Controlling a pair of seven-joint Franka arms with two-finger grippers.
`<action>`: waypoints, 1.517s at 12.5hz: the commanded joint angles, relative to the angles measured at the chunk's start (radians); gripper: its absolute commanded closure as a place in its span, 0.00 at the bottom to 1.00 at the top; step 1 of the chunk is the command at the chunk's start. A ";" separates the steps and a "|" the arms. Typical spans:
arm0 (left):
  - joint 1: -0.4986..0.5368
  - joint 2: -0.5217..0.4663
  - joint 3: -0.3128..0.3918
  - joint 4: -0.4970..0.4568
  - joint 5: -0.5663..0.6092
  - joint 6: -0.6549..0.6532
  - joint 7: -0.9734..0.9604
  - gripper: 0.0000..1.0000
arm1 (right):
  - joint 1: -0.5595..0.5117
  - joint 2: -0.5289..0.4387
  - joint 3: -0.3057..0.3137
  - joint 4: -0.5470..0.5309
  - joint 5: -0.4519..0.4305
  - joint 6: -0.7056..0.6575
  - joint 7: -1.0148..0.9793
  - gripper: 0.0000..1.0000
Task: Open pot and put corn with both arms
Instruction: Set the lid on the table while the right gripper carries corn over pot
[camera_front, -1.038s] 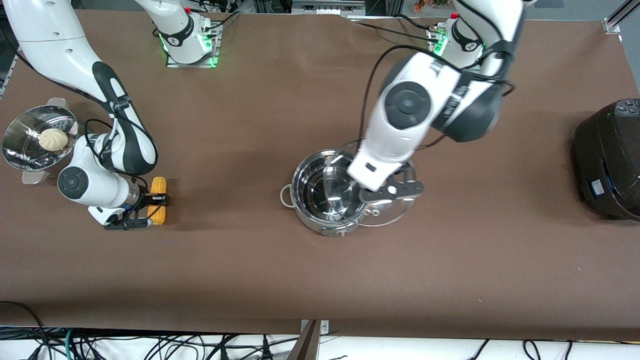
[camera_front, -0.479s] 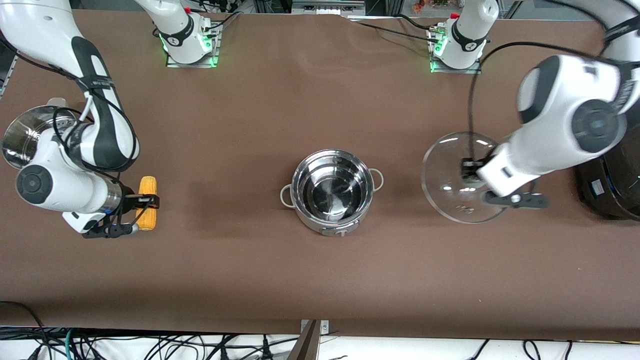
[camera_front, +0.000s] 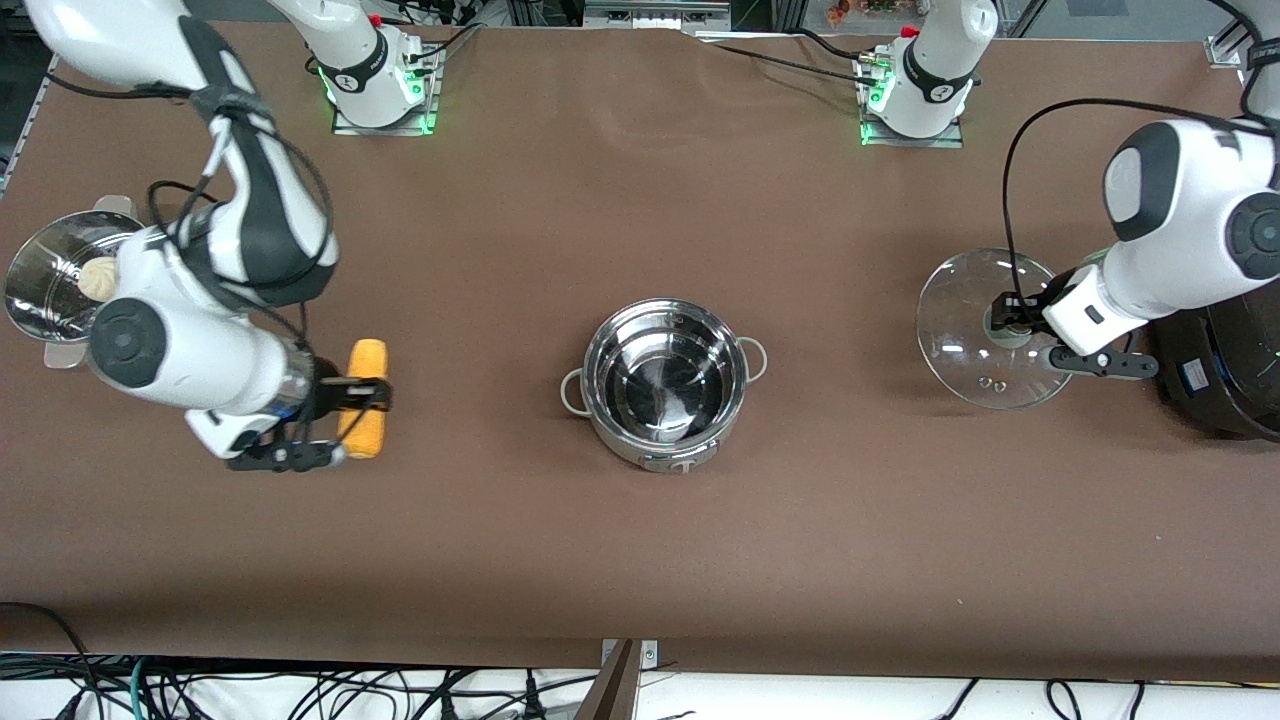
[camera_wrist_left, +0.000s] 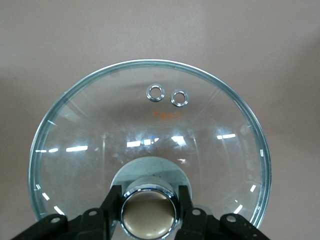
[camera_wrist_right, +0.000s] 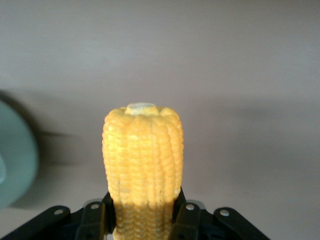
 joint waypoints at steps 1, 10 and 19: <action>0.020 0.011 -0.015 -0.130 0.003 0.210 0.025 1.00 | 0.121 0.026 -0.001 0.079 0.001 -0.010 0.122 0.57; 0.020 0.211 -0.015 -0.122 -0.003 0.407 0.015 0.56 | 0.405 0.233 -0.001 0.266 0.005 0.212 0.320 0.57; 0.052 0.113 -0.013 -0.040 -0.011 0.233 0.018 0.00 | 0.472 0.359 -0.005 0.265 0.001 0.349 0.331 0.53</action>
